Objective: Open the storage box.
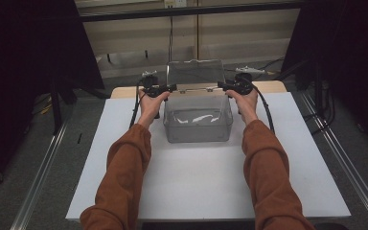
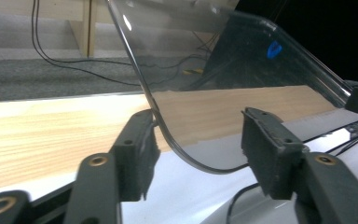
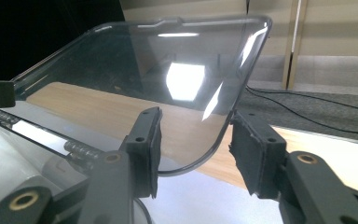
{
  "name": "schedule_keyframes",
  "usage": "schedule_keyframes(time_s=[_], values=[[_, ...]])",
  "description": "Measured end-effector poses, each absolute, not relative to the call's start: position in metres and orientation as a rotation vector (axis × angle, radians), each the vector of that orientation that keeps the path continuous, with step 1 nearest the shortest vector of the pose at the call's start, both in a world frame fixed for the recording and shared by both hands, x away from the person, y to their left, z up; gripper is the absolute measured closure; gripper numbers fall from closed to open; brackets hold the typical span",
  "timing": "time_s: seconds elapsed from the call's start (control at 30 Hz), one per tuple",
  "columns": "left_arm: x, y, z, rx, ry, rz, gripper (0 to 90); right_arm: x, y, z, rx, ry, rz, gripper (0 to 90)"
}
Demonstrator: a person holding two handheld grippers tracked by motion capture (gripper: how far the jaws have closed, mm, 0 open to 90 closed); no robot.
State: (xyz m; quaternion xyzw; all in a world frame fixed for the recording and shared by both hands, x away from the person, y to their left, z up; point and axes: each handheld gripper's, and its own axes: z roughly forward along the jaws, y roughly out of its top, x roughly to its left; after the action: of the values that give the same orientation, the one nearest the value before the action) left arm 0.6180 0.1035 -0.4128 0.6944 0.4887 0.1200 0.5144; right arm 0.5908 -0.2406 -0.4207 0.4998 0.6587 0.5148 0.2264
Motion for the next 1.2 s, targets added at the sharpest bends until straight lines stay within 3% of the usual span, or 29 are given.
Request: schedule_keyframes(time_s=[0.1, 0.13, 0.17, 0.23, 0.37, 0.53, 0.77, 0.87, 1.2], values=[[0.617, 0.103, -0.411, 1.694, 1.168, 0.313, 42.7, 0.591, -0.24, -0.421, 1.369, 1.824, 1.407, 53.1], [0.617, 0.103, -0.411, 1.701, 1.15, 0.284, 42.3, 0.591, -0.24, -0.421, 1.368, 1.829, 1.403, 59.0], [0.616, 0.102, -0.412, 1.695, 1.124, 0.265, 49.8, 0.591, -0.239, -0.422, 1.361, 1.847, 1.444, 63.3], [0.614, 0.097, -0.413, 1.713, 1.129, 0.339, 45.9, 0.591, -0.237, -0.424, 1.363, 1.833, 1.397, 55.7], [0.616, 0.099, -0.417, 1.691, 1.138, 0.343, 36.9, 0.591, -0.238, -0.425, 1.349, 1.817, 1.38, 48.8], [0.615, 0.099, -0.418, 1.681, 1.13, 0.34, 35.4, 0.59, -0.242, -0.423, 1.327, 1.818, 1.343, 47.9], [0.614, 0.099, -0.417, 1.687, 1.123, 0.382, 31.3, 0.586, -0.243, -0.42, 1.323, 1.82, 1.341, 38.3], [0.614, 0.099, -0.416, 1.666, 1.126, 0.393, 23.3, 0.584, -0.244, -0.418, 1.312, 1.808, 1.339, 33.7], [0.605, 0.1, -0.403, 1.69, 1.045, 0.441, 13.7, 0.573, -0.245, -0.413, 1.28, 1.795, 1.353, 19.5]])
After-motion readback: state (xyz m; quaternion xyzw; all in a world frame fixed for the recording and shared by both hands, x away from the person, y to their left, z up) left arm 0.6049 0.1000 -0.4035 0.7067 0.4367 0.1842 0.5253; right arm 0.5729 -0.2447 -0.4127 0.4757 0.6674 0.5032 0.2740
